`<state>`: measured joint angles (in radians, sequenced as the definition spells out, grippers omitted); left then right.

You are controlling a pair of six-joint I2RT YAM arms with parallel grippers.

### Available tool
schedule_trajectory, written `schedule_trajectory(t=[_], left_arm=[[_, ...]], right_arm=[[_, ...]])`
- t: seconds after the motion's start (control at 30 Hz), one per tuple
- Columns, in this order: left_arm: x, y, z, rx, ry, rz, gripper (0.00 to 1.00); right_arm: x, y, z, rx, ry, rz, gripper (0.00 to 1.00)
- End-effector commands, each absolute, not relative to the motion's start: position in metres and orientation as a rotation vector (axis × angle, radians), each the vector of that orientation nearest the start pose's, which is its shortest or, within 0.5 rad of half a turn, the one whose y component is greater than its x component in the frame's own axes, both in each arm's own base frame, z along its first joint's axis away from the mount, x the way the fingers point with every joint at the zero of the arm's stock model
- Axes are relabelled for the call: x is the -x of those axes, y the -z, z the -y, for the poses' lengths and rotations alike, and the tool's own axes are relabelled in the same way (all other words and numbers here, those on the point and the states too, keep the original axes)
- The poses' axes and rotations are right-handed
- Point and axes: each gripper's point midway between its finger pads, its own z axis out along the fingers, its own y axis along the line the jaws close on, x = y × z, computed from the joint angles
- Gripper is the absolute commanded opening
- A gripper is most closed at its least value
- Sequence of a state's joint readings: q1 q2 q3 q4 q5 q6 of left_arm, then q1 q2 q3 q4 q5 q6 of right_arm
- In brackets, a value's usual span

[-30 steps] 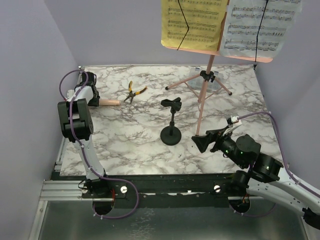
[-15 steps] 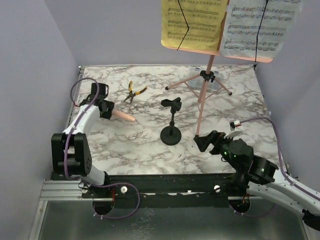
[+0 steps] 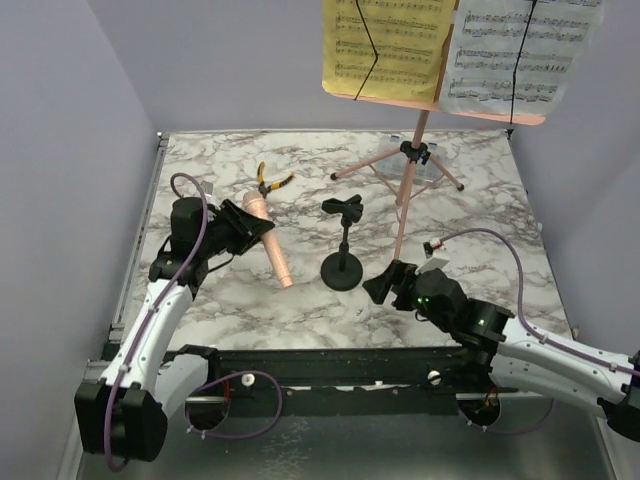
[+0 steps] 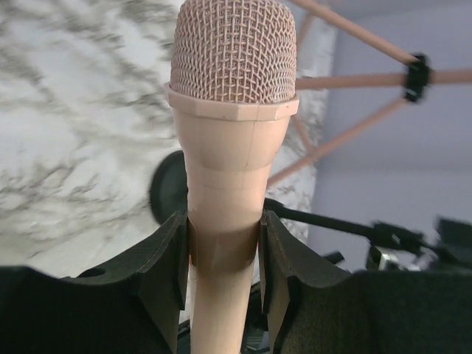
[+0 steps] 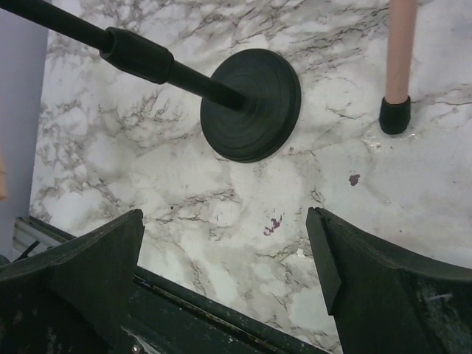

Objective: Set up the instrument practice props

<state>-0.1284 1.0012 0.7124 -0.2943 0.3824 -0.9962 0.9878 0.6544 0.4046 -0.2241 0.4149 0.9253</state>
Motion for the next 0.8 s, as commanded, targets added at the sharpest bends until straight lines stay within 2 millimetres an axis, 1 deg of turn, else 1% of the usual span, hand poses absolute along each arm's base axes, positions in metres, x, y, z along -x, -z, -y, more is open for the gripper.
schedule_trajectory(t=[0.0, 0.07, 0.1, 0.13, 0.17, 0.2, 0.23, 0.27, 0.33, 0.37, 0.4, 0.5, 0.57, 0.67, 0.77], left_arm=[[-0.267, -0.286, 0.166, 0.168, 1.250, -1.907, 0.00], [-0.253, -0.299, 0.174, 0.053, 1.312, -1.857, 0.00], [-0.246, -0.305, 0.178, 0.005, 1.350, -1.832, 0.00], [-0.237, -0.309, 0.183, -0.043, 1.402, -1.812, 0.00], [-0.230, -0.314, 0.186, -0.082, 1.449, -1.785, 0.00], [-0.221, -0.320, 0.190, -0.116, 1.500, -1.755, 0.00], [-0.213, -0.322, 0.192, -0.132, 1.538, -1.736, 0.00], [-0.204, -0.328, 0.194, -0.156, 1.567, -1.704, 0.00], [-0.189, -0.336, 0.195, -0.173, 1.591, -1.649, 0.00], [-0.183, -0.341, 0.194, -0.174, 1.598, -1.620, 0.00], [-0.177, -0.346, 0.193, -0.182, 1.608, -1.591, 0.00], [-0.157, -0.360, 0.197, -0.243, 1.663, -1.527, 0.00], [-0.148, -0.366, 0.201, -0.291, 1.692, -1.496, 0.00], [-0.139, -0.376, 0.203, -0.353, 1.684, -1.441, 0.00], [-0.136, -0.385, 0.203, -0.383, 1.660, -1.397, 0.00]], right_arm=[[-0.189, -0.169, -0.248, -0.110, -0.925, -2.061, 1.00], [-0.187, -0.180, -0.268, -0.058, -1.005, -2.056, 1.00], [-0.183, -0.190, -0.280, -0.014, -1.090, -2.024, 1.00], [-0.178, -0.196, -0.291, 0.034, -1.164, -1.998, 1.00], [-0.168, -0.206, -0.303, 0.098, -1.275, -1.949, 1.00], [-0.158, -0.221, -0.314, 0.162, -1.402, -1.856, 1.00], [-0.145, -0.231, -0.320, 0.223, -1.512, -1.782, 1.00], [-0.136, -0.242, -0.322, 0.255, -1.606, -1.682, 1.00], [-0.120, -0.253, -0.322, 0.303, -1.739, -1.555, 1.00], [-0.115, -0.254, -0.324, 0.322, -1.781, -1.531, 1.00], [-0.110, -0.260, -0.327, 0.356, -1.817, -1.497, 1.00], [-0.101, -0.266, -0.347, 0.491, -1.886, -1.487, 1.00], [-0.095, -0.276, -0.362, 0.592, -1.936, -1.456, 1.00], [-0.092, -0.292, -0.371, 0.642, -1.952, -1.354, 1.00], [-0.086, -0.302, -0.381, 0.720, -1.919, -1.289, 1.00]])
